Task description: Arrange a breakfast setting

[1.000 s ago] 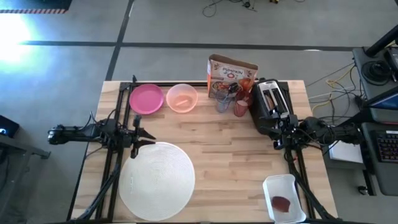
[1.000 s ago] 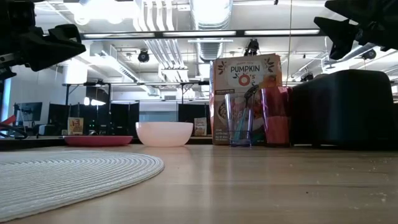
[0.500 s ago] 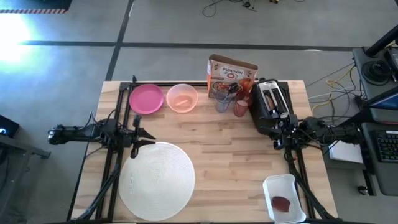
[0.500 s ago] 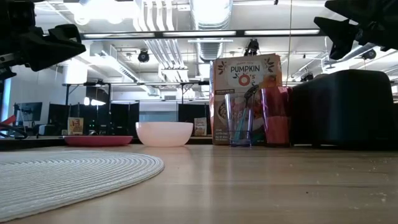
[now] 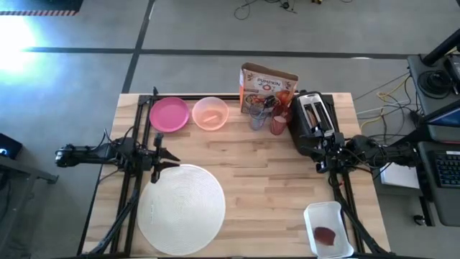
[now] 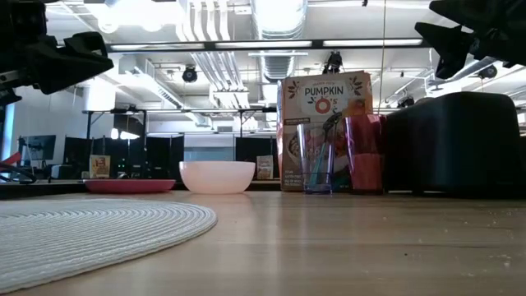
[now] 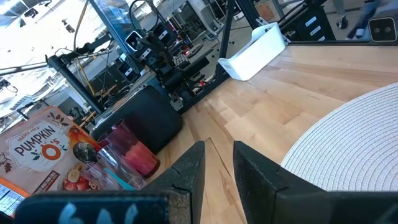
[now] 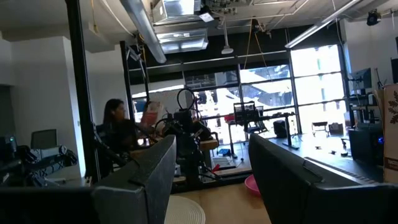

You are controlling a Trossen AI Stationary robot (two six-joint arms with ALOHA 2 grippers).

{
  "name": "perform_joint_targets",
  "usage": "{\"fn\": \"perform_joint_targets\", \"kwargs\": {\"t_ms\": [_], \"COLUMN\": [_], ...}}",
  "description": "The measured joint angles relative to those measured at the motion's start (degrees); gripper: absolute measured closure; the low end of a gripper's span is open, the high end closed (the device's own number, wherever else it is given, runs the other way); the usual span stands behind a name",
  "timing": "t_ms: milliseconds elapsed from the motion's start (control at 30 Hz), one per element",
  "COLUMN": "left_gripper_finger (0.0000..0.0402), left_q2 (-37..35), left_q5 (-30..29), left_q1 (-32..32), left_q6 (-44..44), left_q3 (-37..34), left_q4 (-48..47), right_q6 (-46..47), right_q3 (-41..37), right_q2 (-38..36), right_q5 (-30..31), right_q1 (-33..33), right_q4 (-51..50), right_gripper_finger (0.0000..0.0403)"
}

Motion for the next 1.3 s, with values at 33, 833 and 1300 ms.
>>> {"fn": "perform_joint_targets", "kwargs": {"t_ms": [33, 833, 1300], "left_gripper_finger": [0.0335, 0.0335, 0.0335], "left_q2": [0.00, 0.00, 0.02], "left_q5": [0.01, 0.00, -0.55], "left_q1": [0.00, 0.00, -0.02], "left_q6": [0.00, 0.39, -11.91], "left_q3": [0.00, 0.00, -0.02], "left_q4": [-0.01, 0.00, 20.64], "right_q6": [0.00, 0.00, 0.00], "right_q3": [-0.02, 0.00, 0.00], "right_q2": [-0.02, 0.00, -0.02], "right_q5": [0.01, 0.00, -0.01], "right_q1": [0.01, 0.01, 0.01], "right_q4": [0.00, -0.01, 0.00], "right_gripper_finger": [0.0211, 0.0211, 0.0211]}}
